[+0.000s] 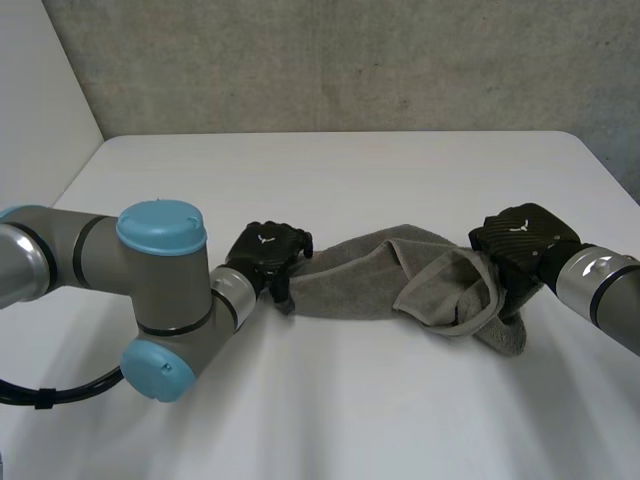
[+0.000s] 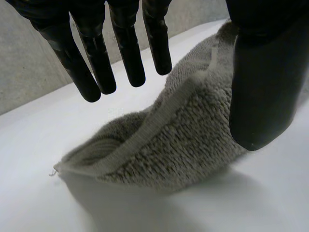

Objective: Fold the towel.

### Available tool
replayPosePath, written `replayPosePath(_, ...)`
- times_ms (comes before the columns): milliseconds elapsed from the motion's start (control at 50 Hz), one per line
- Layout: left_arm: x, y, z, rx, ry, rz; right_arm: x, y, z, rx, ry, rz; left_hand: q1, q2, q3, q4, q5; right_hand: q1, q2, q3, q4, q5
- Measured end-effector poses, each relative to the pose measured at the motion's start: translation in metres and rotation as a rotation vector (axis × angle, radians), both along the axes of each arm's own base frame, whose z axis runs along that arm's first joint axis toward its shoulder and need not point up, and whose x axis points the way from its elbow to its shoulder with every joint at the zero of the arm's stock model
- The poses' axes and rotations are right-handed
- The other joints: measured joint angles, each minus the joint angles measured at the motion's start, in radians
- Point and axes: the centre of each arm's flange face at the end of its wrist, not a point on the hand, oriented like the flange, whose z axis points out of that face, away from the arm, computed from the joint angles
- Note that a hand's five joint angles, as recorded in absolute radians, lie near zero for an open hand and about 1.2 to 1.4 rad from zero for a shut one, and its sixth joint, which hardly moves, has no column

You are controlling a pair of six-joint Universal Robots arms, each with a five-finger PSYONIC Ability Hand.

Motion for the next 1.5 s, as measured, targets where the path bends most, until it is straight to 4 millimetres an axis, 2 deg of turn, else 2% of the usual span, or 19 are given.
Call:
replayPosePath(40, 0.000, 0.000, -0.002, 0.005, -0.004, 0.000, 0.000, 0.000, 0.000, 0.001, 0.000, 0.000, 0.075, 0.078, 0.087, 0.061, 0.078, 0.000, 0.000, 0.000, 0.000, 0.000)
replayPosePath(140, -0.001, -0.002, -0.007, 0.013, -0.016, -0.001, 0.000, -0.001, 0.000, -0.003, -0.002, -0.001, 0.482, 0.481, 0.487, 0.483, 0.478, 0.000, 0.000, 0.000, 0.000, 0.000)
replayPosePath(260, -0.003, -0.006, -0.009, -0.015, -0.044, -0.012, 0.001, -0.007, 0.004, -0.036, -0.010, -0.003, 0.831, 0.829, 0.843, 0.826, 0.837, 0.000, 0.000, 0.000, 0.000, 0.000)
replayPosePath(340, -0.006, -0.013, 0.000, -0.085, -0.063, -0.014, 0.005, -0.020, 0.011, -0.118, -0.034, -0.005, 0.854, 0.898, 0.927, 0.899, 0.889, 0.000, 0.000, 0.000, 0.000, 0.000)
replayPosePath(380, -0.007, -0.024, 0.014, -0.161, -0.061, 0.009, 0.008, -0.030, 0.018, -0.192, -0.065, -0.009, 0.854, 0.898, 0.929, 0.899, 0.889, 0.000, 0.000, 0.000, 0.000, 0.000)
replayPosePath(460, -0.002, -0.050, 0.062, -0.343, -0.007, 0.115, 0.015, -0.054, 0.043, -0.407, -0.201, -0.018, 0.854, 0.898, 0.930, 0.899, 0.889, 0.000, 0.000, 0.000, 0.000, 0.000)
replayPosePath(540, 0.013, -0.066, 0.128, -0.542, 0.119, 0.243, 0.019, -0.068, 0.079, -0.592, -0.446, -0.011, 0.854, 0.898, 0.931, 0.899, 0.889, 0.000, 0.000, 0.000, 0.000, 0.000)
replayPosePath(580, 0.021, -0.065, 0.160, -0.625, 0.202, 0.286, 0.018, -0.070, 0.102, -0.644, -0.641, 0.016, 0.855, 0.898, 0.932, 0.899, 0.889, 0.000, 0.000, 0.000, 0.000, 0.000)
replayPosePath(620, 0.027, -0.060, 0.178, -0.667, 0.254, 0.304, 0.017, -0.070, 0.114, -0.643, -0.771, 0.043, 0.855, 0.902, 0.932, 0.899, 0.889, 0.000, 0.000, 0.000, 0.000, 0.000)
replayPosePath(700, 0.037, -0.042, 0.198, -0.695, 0.322, 0.303, 0.010, -0.072, 0.124, -0.528, -0.952, 0.067, 0.855, 0.902, 0.934, 0.899, 0.889, 0.000, 0.000, 0.000, 0.000, 0.000)
replayPosePath(780, 0.042, -0.025, 0.193, -0.657, 0.318, 0.278, 0.001, -0.078, 0.114, -0.364, -0.971, 0.021, 0.855, 0.902, 0.934, 0.899, 0.889, 0.000, 0.000, 0.000, 0.000, 0.000)
replayPosePath(880, 0.046, 0.005, 0.153, -0.527, 0.234, 0.200, -0.009, -0.083, 0.071, -0.097, -0.794, -0.078, 0.855, 0.902, 0.935, 0.899, 0.889, 0.000, 0.000, 0.000, 0.000, 0.000)
replayPosePath(1040, 0.051, 0.035, 0.100, -0.373, 0.131, 0.128, -0.015, -0.072, 0.011, 0.132, -0.477, -0.116, 0.855, 0.906, 0.937, 0.899, 0.889, -0.006, -0.005, -0.004, -0.005, -0.004)
replayPosePath(1120, 0.052, 0.046, 0.080, -0.315, 0.094, 0.109, -0.020, -0.065, -0.014, 0.219, -0.342, -0.118, 0.855, 0.906, 0.937, 0.899, 0.889, -0.130, -0.122, -0.157, -0.163, -0.142)
replayPosePath(1140, 0.052, 0.049, 0.073, -0.296, 0.082, 0.102, -0.022, -0.063, -0.021, 0.246, -0.309, -0.124, 0.855, 0.906, 0.937, 0.899, 0.889, -0.336, -0.333, -0.360, -0.367, -0.354)
replayPosePath(1200, 0.049, 0.054, 0.061, -0.262, 0.060, 0.086, -0.027, -0.059, -0.031, 0.288, -0.260, -0.138, 0.855, 0.906, 0.937, 0.899, 0.889, -0.710, -0.706, -0.730, -0.735, -0.735)
replayPosePath(1260, 0.046, 0.058, 0.053, -0.239, 0.044, 0.072, -0.031, -0.057, -0.036, 0.306, -0.233, -0.152, 0.855, 0.906, 0.937, 0.899, 0.889, -0.870, -0.854, -0.891, -0.896, -0.907)
replayPosePath(1340, 0.043, 0.058, 0.050, -0.232, 0.039, 0.065, -0.034, -0.055, -0.030, 0.277, -0.229, -0.160, 0.855, 0.906, 0.937, 0.899, 0.889, -0.910, -0.888, -0.941, -0.954, -0.961)
replayPosePath(1500, 0.041, 0.055, 0.055, -0.245, 0.048, 0.065, -0.032, -0.048, 0.009, 0.058, -0.250, -0.138, 0.855, 0.906, 0.937, 0.899, 0.889, -1.086, -1.061, -1.103, -1.098, -1.099)
